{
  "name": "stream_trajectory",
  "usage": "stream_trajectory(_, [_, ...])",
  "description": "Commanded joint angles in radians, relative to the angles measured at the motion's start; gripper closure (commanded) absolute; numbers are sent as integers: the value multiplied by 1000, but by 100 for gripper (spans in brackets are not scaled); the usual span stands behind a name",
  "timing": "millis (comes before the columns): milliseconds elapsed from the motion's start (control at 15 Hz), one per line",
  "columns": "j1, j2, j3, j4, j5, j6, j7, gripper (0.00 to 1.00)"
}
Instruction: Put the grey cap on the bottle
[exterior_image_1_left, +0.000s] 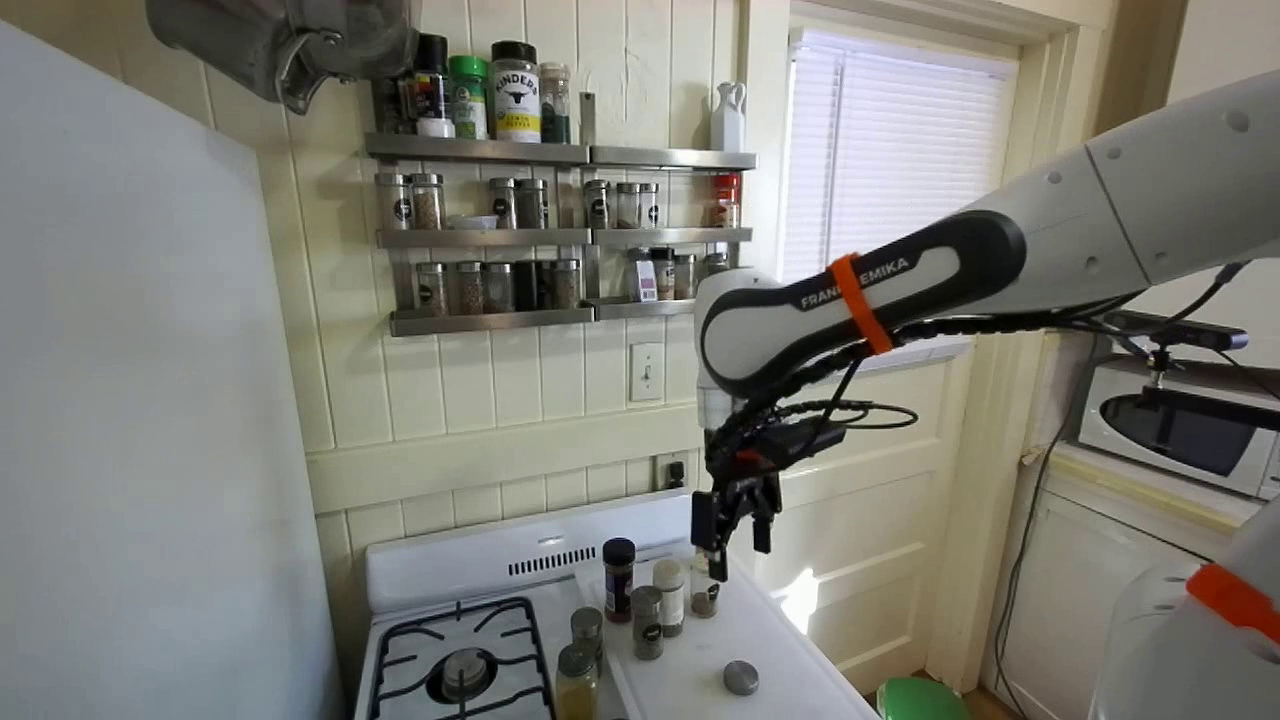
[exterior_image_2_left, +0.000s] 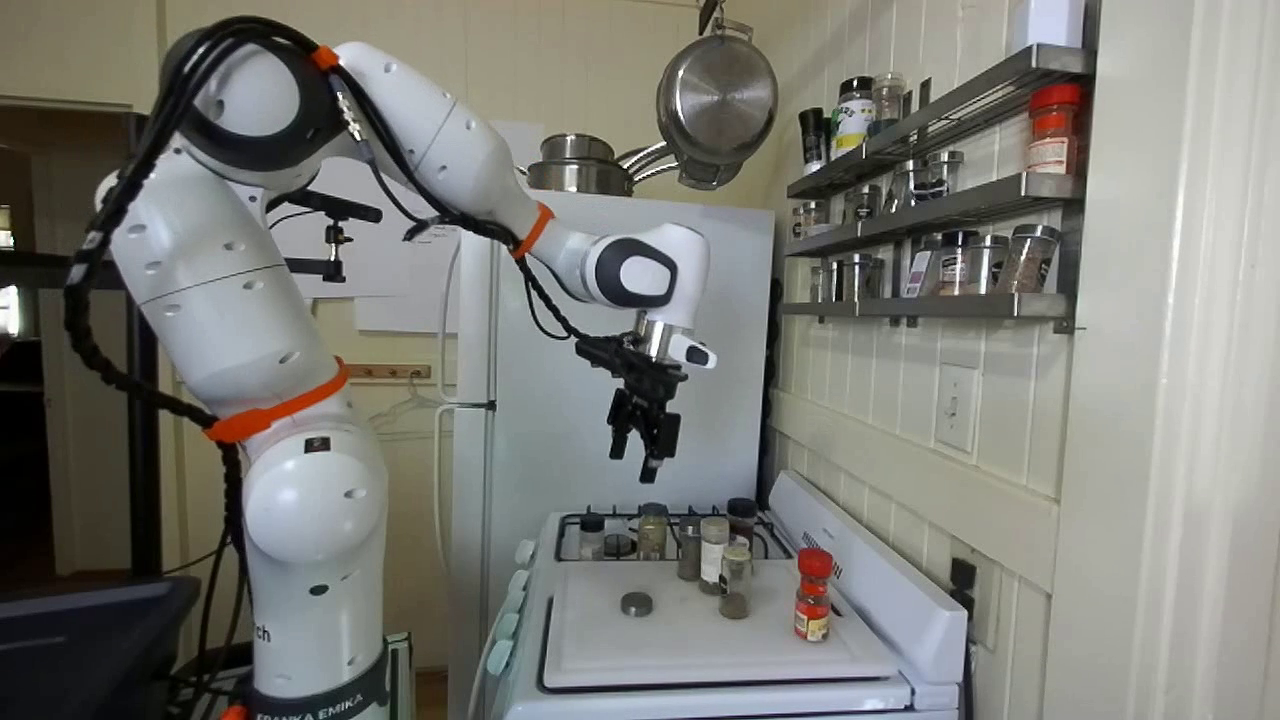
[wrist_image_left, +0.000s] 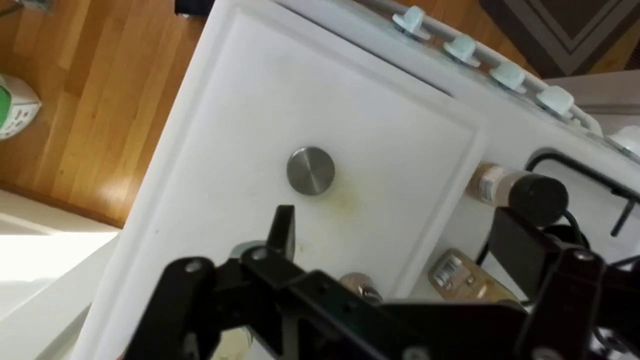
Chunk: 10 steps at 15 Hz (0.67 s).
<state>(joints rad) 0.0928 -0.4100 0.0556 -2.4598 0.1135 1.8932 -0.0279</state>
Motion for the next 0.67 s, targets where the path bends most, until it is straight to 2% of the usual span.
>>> stream_trajectory(0, [-12, 82, 50, -92, -50, 145, 99, 0])
stream_trajectory(133, [-35, 103, 72, -153, -156, 275, 164, 0])
stream_trajectory(200, [-6, 88, 45, -99, -82, 178, 106, 0])
stream_trajectory(600, [-8, 98, 46, -99, -94, 200, 115, 0])
